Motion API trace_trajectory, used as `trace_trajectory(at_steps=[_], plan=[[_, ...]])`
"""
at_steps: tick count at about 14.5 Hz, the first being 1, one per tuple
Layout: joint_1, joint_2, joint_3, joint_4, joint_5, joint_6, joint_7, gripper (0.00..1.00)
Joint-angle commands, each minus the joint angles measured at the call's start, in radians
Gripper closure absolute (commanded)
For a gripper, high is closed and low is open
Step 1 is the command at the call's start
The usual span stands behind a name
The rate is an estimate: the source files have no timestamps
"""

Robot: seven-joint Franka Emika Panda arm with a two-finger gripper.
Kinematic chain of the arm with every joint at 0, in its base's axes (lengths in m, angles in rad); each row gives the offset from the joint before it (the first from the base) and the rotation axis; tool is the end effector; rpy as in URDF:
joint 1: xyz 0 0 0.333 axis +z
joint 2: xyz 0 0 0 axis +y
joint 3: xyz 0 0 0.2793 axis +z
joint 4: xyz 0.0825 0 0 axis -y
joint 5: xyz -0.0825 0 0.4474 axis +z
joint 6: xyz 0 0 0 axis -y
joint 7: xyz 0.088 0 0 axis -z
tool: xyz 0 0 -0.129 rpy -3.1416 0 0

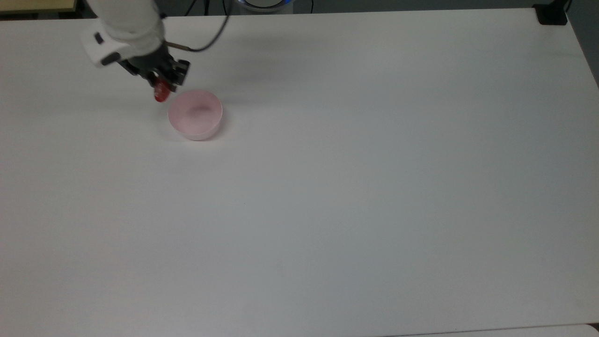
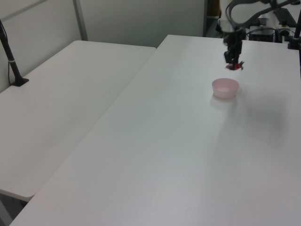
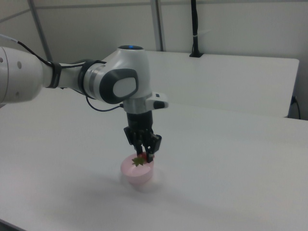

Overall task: Pick up strawberry from bowl
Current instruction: 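Carry the strawberry beside the bowl and lower it to the table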

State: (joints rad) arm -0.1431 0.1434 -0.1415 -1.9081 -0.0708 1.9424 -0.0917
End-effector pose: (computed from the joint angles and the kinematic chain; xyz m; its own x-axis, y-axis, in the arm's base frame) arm 0.6031 -0.1821 0.3273 0.9794 -0.1656 -0.1159 -0.1579 -0.9848 0.0726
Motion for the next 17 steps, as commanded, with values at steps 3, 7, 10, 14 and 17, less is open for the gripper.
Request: trace_trajectory(at_steps=[3,7,10,14,17], plan=[[-0.170,-0.024,0.002,-0.061,0.000,0.058,-0.290,0.69],[-0.210,0.040,0.002,-0.091,0.012,0.231,-0.356,0.68],[-0.211,0.103,0.002,-0.022,0.118,0.279,-0.342,0.69],[-0.165,0.189,0.002,0.011,0.117,0.283,-0.349,0.68],[-0.162,0.200,0.002,0.020,0.083,0.282,-0.344,0.38]])
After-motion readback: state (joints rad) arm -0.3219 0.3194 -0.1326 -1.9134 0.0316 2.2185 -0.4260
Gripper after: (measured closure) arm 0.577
